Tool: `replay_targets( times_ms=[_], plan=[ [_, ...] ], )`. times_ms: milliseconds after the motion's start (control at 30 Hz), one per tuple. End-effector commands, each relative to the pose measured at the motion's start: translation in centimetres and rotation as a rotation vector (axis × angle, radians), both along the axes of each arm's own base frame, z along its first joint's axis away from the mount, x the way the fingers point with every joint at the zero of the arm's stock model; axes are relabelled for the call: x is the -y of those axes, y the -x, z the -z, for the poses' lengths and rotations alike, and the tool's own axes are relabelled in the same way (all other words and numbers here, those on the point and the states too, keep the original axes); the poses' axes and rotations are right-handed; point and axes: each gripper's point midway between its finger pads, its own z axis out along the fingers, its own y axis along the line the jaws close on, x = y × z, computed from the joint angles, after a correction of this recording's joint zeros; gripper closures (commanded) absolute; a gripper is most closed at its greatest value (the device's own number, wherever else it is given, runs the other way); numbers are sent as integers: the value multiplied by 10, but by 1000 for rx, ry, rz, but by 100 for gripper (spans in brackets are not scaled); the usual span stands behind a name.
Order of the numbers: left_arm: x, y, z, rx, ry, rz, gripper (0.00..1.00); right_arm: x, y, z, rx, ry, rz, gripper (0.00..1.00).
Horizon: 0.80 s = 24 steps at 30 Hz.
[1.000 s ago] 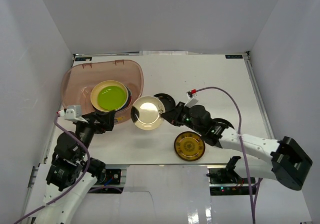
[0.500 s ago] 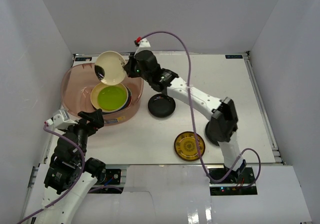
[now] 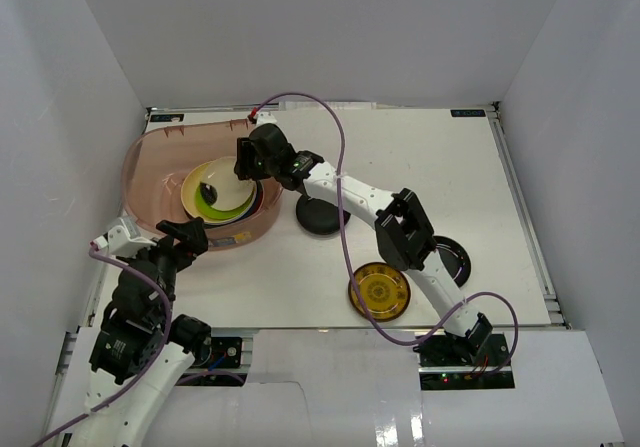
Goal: Place the plates into the plastic bin on the countertop
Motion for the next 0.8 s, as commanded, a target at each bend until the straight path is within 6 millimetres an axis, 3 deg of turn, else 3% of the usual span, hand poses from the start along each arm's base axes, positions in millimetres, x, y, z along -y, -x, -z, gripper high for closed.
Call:
replay_targets(
  times_ms=[0,33,133,200,233,267,300,333,367,400,433,467,500,567,600,633,700,733,767],
  plan=[
    [-2,-1,-6,-4,-6,-14,2,-7,-2,-56,58,-125,-9,43],
    [-2,-2,-5,-7,-7,-16,2,-5,-1,-64,67,-128,-9,34],
    [-1,-3,-4,-11,-12,-11,2,13,4,-92,101,-138,-8,31],
    [-1,-4,-5,-12,-15,-9,2,40,11,-103,102,-124,5,36],
    [-1,-4,-4,-11,-14,-7,2,52,11,-108,121,-124,28,46],
    [-1,-4,-5,-10,-15,-4,2,75,18,-141,167,-158,56,52],
    [-1,-3,-5,-7,-15,-5,2,98,26,-92,117,-71,78,60],
    [-1,-3,-6,-5,-14,-4,2,117,27,-86,121,-59,121,73],
    [0,-3,-5,-5,-13,1,2,143,30,-105,146,-102,156,75],
    [0,-3,-6,-1,-12,1,2,167,40,-56,76,-47,182,78],
    [2,-3,-6,2,-12,10,2,193,39,-63,82,-78,228,80],
    [2,-4,-6,0,-13,13,2,210,43,-45,50,-63,254,79],
    [3,-4,-6,2,-15,15,2,233,55,-3,-31,-19,289,76],
    [5,-4,-6,2,-19,32,2,265,56,8,-60,-40,348,57],
    [7,-4,-7,8,-26,43,2,281,67,34,-104,-17,366,50],
    [10,-4,-8,11,-28,64,2,291,68,34,-109,-40,376,40],
    [14,-4,-10,20,-34,87,2,299,69,45,-138,-70,380,35],
    [17,-4,-9,22,-42,108,2,302,76,64,-209,-92,361,34],
    [18,-5,-9,22,-46,113,2,300,78,70,-234,-113,344,34]
  ],
)
